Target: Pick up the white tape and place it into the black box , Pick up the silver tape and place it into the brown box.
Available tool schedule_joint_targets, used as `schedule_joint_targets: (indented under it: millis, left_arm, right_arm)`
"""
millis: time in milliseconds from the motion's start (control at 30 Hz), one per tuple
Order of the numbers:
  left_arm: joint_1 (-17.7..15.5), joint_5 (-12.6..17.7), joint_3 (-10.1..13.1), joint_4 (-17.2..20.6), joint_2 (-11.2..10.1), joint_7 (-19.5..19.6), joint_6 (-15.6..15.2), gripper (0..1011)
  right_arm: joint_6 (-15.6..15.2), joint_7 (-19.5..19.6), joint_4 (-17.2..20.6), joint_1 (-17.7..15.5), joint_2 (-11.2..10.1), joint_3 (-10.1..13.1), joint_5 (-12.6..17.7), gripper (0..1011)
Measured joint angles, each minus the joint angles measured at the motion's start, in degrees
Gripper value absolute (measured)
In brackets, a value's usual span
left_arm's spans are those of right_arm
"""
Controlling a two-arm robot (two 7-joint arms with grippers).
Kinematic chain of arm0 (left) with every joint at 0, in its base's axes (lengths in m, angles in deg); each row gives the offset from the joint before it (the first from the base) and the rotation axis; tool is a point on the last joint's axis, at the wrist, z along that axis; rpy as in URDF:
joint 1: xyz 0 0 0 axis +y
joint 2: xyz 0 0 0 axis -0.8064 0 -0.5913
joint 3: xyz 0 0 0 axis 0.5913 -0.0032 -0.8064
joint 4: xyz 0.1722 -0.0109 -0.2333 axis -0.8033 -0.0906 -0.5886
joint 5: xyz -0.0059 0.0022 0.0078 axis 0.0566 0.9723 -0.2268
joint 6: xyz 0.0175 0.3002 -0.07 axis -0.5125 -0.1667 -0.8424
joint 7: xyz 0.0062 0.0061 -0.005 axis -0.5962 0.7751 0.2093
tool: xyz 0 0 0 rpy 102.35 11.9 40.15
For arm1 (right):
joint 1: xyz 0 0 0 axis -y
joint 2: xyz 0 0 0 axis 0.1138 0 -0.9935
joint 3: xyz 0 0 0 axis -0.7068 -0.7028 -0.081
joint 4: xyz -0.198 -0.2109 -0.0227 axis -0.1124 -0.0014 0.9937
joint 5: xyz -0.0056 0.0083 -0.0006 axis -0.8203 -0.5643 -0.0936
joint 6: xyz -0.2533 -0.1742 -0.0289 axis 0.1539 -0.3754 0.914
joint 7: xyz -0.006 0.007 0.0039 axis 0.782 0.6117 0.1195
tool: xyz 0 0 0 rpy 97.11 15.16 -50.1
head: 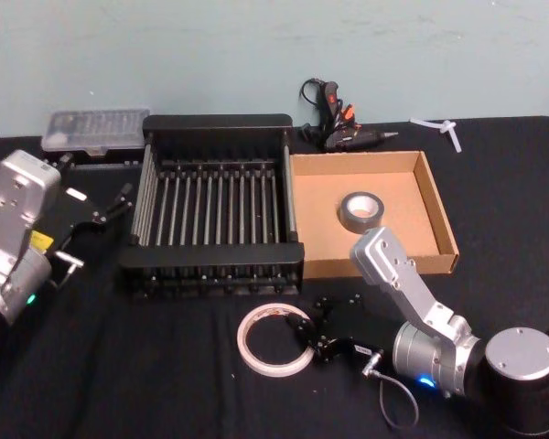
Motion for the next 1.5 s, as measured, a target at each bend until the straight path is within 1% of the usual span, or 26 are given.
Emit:
schedule_joint_targets:
  millis: [33, 67, 100, 200, 267, 567, 733, 1033, 1067, 1133, 1200, 1233, 1367, 1500]
  left_arm:
    - [0.00, 0.00, 0.00, 0.00, 0.00, 0.00, 0.00, 1001]
    - [0.00, 0.00, 0.00, 0.00, 0.00, 0.00, 0.00, 1001]
    - [0.00, 0.00, 0.00, 0.00, 0.00, 0.00, 0.00, 1001]
    - [0.00, 0.00, 0.00, 0.00, 0.00, 0.00, 0.00, 1001]
    - [0.00, 0.00, 0.00, 0.00, 0.00, 0.00, 0.00, 1001]
    - [0.00, 0.00, 0.00, 0.00, 0.00, 0.00, 0.00, 1001]
    - [0.00, 0.00, 0.00, 0.00, 0.00, 0.00, 0.00, 1001]
    - [0.00, 0.00, 0.00, 0.00, 0.00, 0.00, 0.00, 1001]
    - [0.00, 0.00, 0.00, 0.00, 0.00, 0.00, 0.00, 1001]
    - [0.00, 0.00, 0.00, 0.00, 0.00, 0.00, 0.00, 1001]
    - [0.00, 0.00, 0.00, 0.00, 0.00, 0.00, 0.00, 1001]
    - [0.00, 0.00, 0.00, 0.00, 0.00, 0.00, 0.00, 1001]
    - [0.00, 0.00, 0.00, 0.00, 0.00, 0.00, 0.00, 1001]
    - [0.00, 0.00, 0.00, 0.00, 0.00, 0.00, 0.00, 1001]
  right_arm:
    - [0.00, 0.00, 0.00, 0.00, 0.00, 0.00, 0.00, 198]
    - [0.00, 0.00, 0.00, 0.00, 0.00, 0.00, 0.00, 198]
    - [0.00, 0.00, 0.00, 0.00, 0.00, 0.00, 0.00, 144]
    - [0.00, 0.00, 0.00, 0.00, 0.00, 0.00, 0.00, 106]
    - [0.00, 0.00, 0.00, 0.00, 0.00, 0.00, 0.00, 98]
    - [0.09, -0.14, 0.04, -0.06, -0.06, 0.09, 0.21, 98]
    - [0.40, -0.47, 0.67, -0.27, -0.36, 0.35, 0.69, 98]
    - [1.10, -1.07, 3.69, -1.12, -1.61, 0.96, 1.82, 98]
    - [1.45, -1.37, 4.59, -1.35, -2.06, 1.09, 2.21, 98]
    - [1.57, -1.46, 4.93, -1.42, -2.23, 1.14, 2.34, 98]
    - [2.05, -1.96, 6.24, -1.67, -2.94, 1.44, 3.01, 98]
    - [2.05, -1.96, 6.24, -1.67, -2.94, 1.44, 3.01, 98]
    - [3.05, -2.89, 8.17, -2.00, -4.19, 1.94, 4.30, 98]
    - [3.78, -3.29, 9.48, -2.08, -5.01, 2.32, 5.32, 98]
